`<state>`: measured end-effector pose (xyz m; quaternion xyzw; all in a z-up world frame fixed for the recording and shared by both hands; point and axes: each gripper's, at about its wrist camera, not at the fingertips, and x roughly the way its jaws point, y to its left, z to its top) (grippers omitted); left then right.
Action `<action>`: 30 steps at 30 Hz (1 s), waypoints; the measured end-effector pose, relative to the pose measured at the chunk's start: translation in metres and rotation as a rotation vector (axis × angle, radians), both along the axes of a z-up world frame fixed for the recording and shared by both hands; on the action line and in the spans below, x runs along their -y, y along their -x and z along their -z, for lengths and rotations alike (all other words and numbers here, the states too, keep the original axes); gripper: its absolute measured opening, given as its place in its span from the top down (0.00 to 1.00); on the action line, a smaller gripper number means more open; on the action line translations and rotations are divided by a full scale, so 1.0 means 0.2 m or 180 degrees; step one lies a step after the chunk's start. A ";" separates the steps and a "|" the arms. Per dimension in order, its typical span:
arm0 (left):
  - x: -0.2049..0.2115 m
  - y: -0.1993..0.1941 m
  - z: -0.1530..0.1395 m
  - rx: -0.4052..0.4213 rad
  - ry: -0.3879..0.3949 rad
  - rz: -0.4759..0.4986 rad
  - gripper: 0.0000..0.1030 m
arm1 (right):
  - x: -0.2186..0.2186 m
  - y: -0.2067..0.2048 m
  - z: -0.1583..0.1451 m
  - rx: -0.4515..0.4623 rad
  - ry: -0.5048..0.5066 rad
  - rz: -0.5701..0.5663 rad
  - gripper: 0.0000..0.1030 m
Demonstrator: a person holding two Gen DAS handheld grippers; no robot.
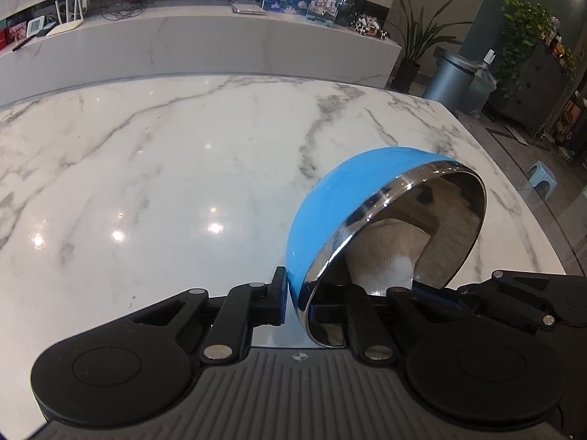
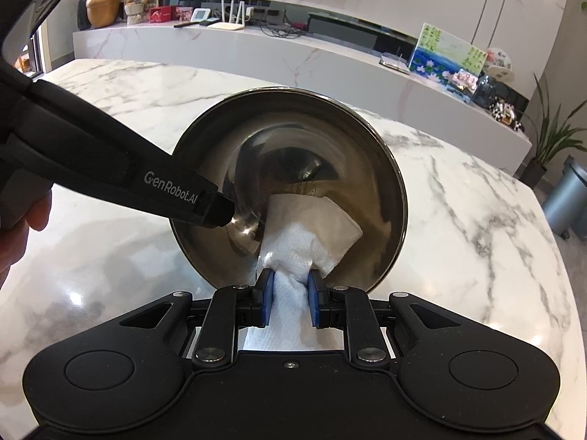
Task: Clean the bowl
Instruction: 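Hold the bowl tilted with the left gripper while the right gripper wipes inside with the towel, then lower the bowl toward the table with the left gripper while the right gripper wipes its bottom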
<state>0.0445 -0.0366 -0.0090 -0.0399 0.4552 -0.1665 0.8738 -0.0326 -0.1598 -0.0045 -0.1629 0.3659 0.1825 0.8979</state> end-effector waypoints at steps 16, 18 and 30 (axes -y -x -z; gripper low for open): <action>-0.08 0.01 -0.03 -0.0465 -0.0014 -0.0001 0.91 | -0.05 0.04 -0.14 0.0327 -0.0239 -0.0216 0.83; -0.09 0.00 -0.02 -0.0472 -0.0030 -0.0007 0.92 | -0.06 0.01 -0.13 0.0307 -0.0219 -0.0200 0.83; -0.13 -0.04 -0.02 -0.0546 0.0186 0.0026 0.92 | -0.10 -0.11 -0.07 0.0098 -0.0205 -0.0144 0.83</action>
